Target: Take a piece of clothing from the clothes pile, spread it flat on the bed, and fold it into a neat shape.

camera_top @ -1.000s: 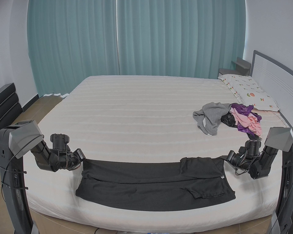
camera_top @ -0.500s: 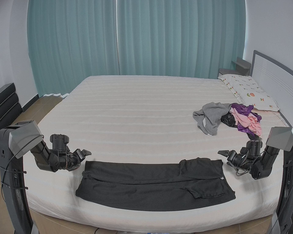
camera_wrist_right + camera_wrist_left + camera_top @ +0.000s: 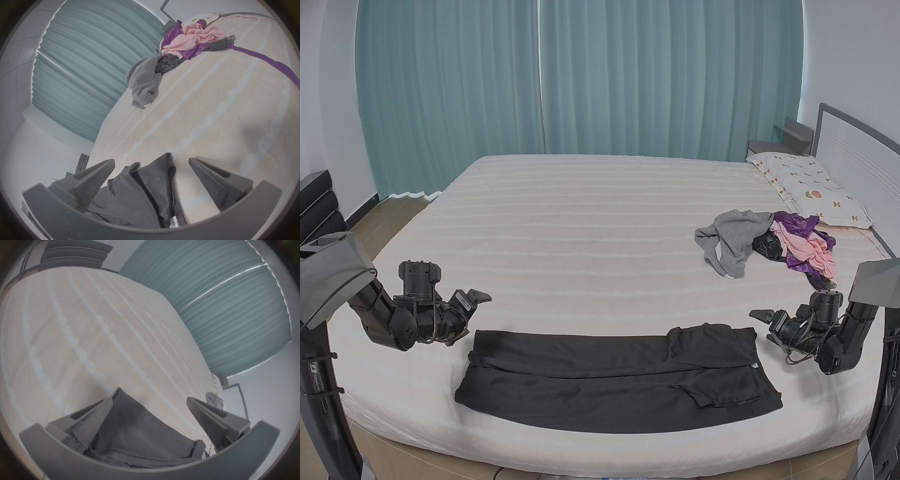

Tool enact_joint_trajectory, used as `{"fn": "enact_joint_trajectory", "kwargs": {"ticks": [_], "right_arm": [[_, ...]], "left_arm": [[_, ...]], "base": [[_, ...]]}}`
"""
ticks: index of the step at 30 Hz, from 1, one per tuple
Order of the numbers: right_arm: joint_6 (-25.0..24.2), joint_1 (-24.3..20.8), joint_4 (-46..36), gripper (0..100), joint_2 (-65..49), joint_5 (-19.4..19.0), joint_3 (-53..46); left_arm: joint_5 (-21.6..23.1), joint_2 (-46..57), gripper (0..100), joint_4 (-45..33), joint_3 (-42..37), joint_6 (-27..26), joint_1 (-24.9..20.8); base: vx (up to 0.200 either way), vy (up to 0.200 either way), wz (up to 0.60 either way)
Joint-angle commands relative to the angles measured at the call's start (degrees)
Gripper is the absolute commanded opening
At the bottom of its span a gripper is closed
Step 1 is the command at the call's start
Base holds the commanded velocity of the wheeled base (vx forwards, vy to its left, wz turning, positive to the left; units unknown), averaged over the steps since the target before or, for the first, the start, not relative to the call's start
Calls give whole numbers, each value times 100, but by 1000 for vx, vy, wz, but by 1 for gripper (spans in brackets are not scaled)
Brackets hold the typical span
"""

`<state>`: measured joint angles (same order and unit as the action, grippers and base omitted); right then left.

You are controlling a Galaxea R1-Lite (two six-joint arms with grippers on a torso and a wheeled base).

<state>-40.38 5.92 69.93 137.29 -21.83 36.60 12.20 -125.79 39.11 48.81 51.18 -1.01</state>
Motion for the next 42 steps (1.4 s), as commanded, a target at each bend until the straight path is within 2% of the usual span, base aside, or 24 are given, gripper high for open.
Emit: {"fn": "enact_joint_trajectory", "kwargs": {"ticks": [1,7,11,14,20,25,37,42], "right_arm": [[-5,-21,21,100,-18,4,-82],[-5,-30,21,100,-1,4,-100],[-5,-30,12,100,8,4,-109],[-5,-30,12,100,8,4,-109],[-5,-30,12,100,8,4,-109],[-5,-30,21,100,-18,4,-162],[12,-83,250,100,-387,-5,-478],[47,-346,267,100,-686,4,-742]], "left_arm": [[-25,196,100,-8,-100,147,-338],[-43,-33,100,0,-153,147,-611],[-368,-279,100,18,-144,112,-707],[-420,-297,100,-17,-153,112,-734],[-447,-244,100,-149,-214,94,-663],[-464,-217,100,-694,-188,-372,-514],[-746,-165,100,-791,-144,-644,-400],[-737,-68,100,-773,-109,-635,-347]], "base": [[0,0,0],[0,0,0],[0,0,0],[0,0,0],[0,0,0],[0,0,0],[0,0,0],[0,0,0]]}}
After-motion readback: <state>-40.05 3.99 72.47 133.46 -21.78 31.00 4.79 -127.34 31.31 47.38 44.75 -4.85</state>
